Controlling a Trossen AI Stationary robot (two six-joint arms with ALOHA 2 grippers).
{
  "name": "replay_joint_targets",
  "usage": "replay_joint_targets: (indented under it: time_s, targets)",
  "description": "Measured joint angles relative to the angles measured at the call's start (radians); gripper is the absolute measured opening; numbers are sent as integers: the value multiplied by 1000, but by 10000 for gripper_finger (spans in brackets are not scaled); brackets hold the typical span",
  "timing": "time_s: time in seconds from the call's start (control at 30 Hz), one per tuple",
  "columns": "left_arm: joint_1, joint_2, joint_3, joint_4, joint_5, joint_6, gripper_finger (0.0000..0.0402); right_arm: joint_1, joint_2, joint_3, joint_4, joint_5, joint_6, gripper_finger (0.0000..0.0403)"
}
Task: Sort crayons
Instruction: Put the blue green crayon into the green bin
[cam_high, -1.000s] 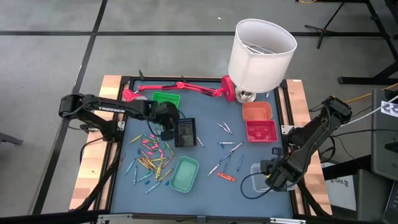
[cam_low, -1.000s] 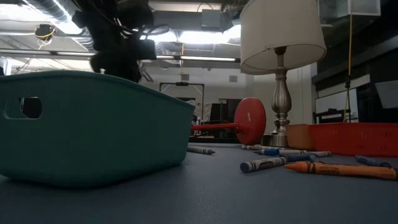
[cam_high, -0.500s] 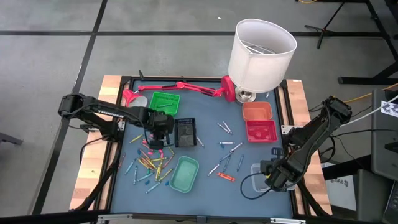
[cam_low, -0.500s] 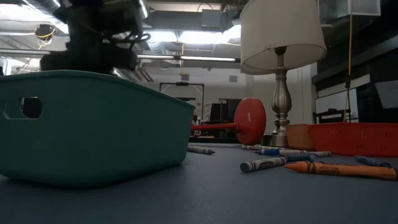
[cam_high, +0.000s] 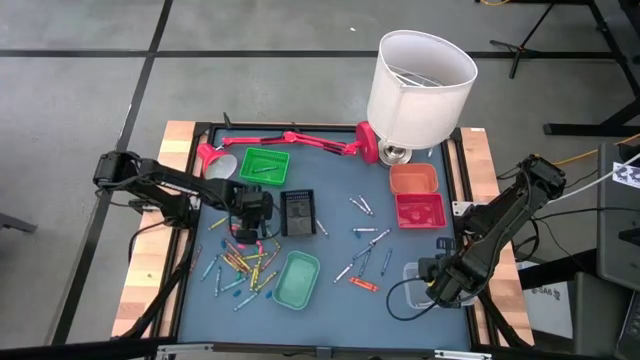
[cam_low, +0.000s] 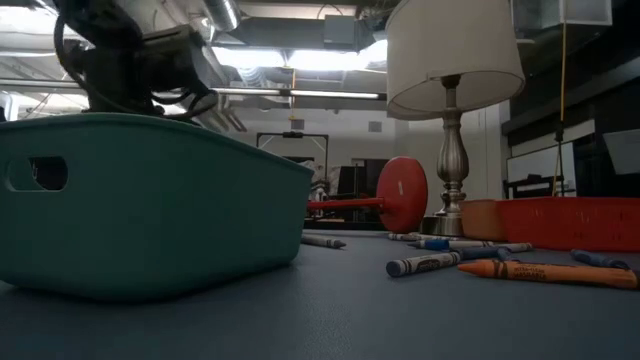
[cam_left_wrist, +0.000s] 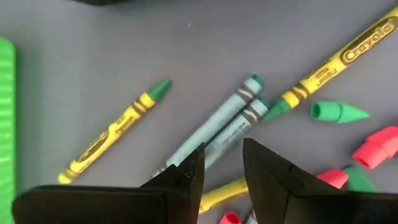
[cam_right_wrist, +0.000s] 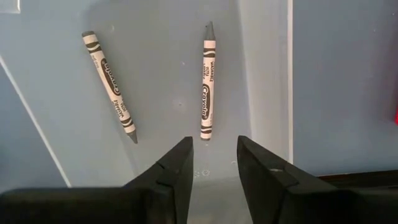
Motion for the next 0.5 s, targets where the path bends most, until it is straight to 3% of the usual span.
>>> replay_joint_targets:
  time_s: [0.5]
  targets:
    - [0,-3,-51,62,-1,11,94,0,0,0,63,0,0,122]
